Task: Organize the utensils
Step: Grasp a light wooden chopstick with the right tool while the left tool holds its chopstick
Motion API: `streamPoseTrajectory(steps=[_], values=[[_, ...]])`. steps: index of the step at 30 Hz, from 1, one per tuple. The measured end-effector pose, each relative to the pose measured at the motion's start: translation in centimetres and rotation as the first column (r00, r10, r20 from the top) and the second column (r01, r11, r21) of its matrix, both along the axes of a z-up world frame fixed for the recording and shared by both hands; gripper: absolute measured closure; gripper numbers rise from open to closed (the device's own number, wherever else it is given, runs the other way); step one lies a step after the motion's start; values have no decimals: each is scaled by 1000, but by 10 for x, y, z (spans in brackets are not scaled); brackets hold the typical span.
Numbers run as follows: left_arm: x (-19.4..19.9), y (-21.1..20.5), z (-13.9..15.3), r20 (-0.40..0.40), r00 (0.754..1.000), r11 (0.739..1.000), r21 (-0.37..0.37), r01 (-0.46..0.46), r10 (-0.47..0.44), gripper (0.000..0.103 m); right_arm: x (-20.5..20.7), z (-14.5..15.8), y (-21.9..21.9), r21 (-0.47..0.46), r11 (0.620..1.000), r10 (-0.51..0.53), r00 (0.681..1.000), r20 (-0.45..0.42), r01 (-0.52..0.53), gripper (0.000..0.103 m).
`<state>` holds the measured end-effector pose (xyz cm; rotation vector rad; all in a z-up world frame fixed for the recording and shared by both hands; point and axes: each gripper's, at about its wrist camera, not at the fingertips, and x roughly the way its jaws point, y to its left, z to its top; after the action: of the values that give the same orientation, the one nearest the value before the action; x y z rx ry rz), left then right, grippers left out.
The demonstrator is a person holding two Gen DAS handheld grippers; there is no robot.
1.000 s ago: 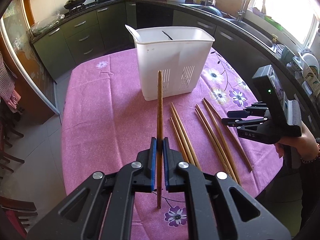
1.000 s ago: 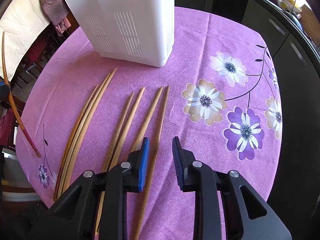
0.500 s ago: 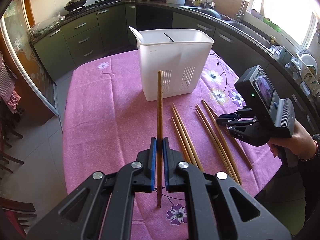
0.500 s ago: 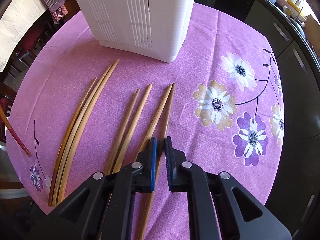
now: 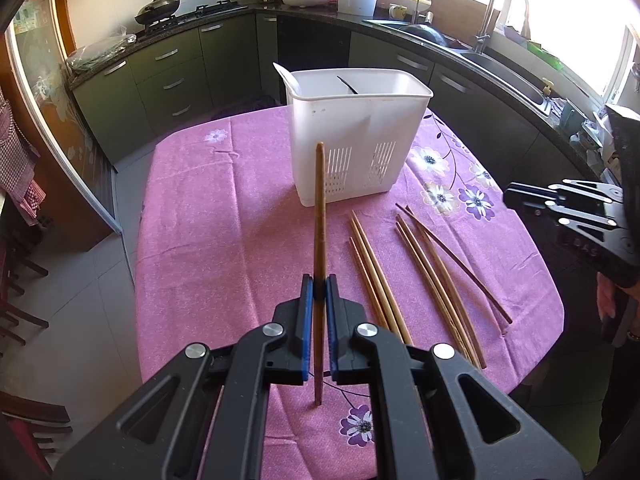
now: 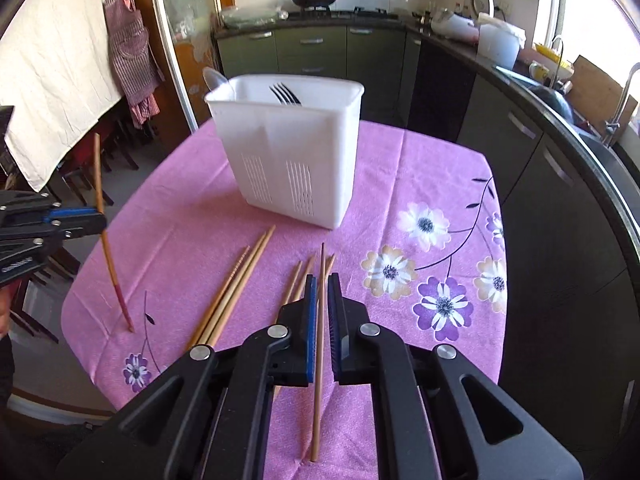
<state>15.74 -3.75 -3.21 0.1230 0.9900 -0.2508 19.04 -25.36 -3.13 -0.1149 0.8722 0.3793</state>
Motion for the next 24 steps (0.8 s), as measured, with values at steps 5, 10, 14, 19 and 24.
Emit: streamPoseTrajectory(steps=[5, 10, 14, 19, 24], values=[[-2, 1, 2, 5, 1000, 1000, 5, -5, 5, 97, 7, -12, -4, -19, 1000, 1, 994, -105, -3, 97], [-8, 3, 3, 11, 1000, 1000, 1, -5, 5, 97, 38, -69, -3, -56, 998, 5, 958, -287, -22, 92], [-9, 4, 4, 14, 1000, 1000, 3, -3, 3, 97, 55, -93, 7, -126, 991, -3, 945, -327, -41, 92], [-10, 5, 5, 16, 1000, 1000, 0, 0, 0, 97, 67, -107, 18, -149, 986, 7, 924, -382, -69, 92], [-9, 5, 3, 13, 1000, 1000, -2, 4, -4, 97, 73, -115, 23, -157, 985, 2, 911, -413, -73, 91]])
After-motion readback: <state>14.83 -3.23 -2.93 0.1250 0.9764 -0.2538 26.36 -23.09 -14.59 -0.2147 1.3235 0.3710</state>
